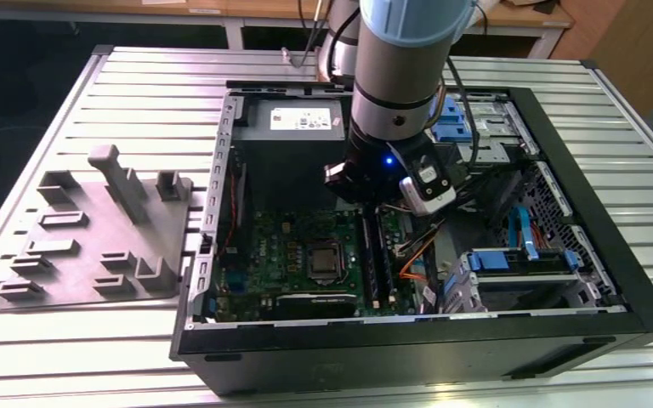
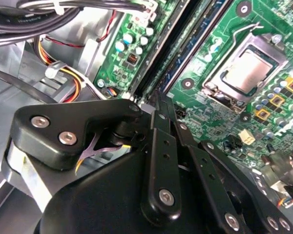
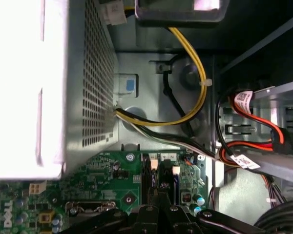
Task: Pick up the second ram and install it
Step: 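Press down the second ram until it locks into place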
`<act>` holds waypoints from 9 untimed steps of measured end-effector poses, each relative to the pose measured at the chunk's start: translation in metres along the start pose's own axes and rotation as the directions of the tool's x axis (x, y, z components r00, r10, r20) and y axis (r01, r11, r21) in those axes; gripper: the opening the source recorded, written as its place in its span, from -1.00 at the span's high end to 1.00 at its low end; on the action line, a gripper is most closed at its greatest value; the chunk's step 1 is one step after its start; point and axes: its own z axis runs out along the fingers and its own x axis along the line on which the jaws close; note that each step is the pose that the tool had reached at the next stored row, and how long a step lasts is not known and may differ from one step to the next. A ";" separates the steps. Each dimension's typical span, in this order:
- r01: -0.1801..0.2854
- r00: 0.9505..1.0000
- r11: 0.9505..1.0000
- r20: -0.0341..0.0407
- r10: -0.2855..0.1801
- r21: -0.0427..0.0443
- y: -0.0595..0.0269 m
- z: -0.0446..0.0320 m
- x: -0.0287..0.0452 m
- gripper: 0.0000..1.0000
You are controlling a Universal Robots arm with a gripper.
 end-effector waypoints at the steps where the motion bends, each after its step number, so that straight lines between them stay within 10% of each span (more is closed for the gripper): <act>1: 0.000 1.000 1.000 0.000 0.000 0.000 0.0003 0.0005 -0.0001 0.80; 9: 0.000 1.000 1.000 0.000 0.000 0.000 0.0002 0.0036 0.0001 0.80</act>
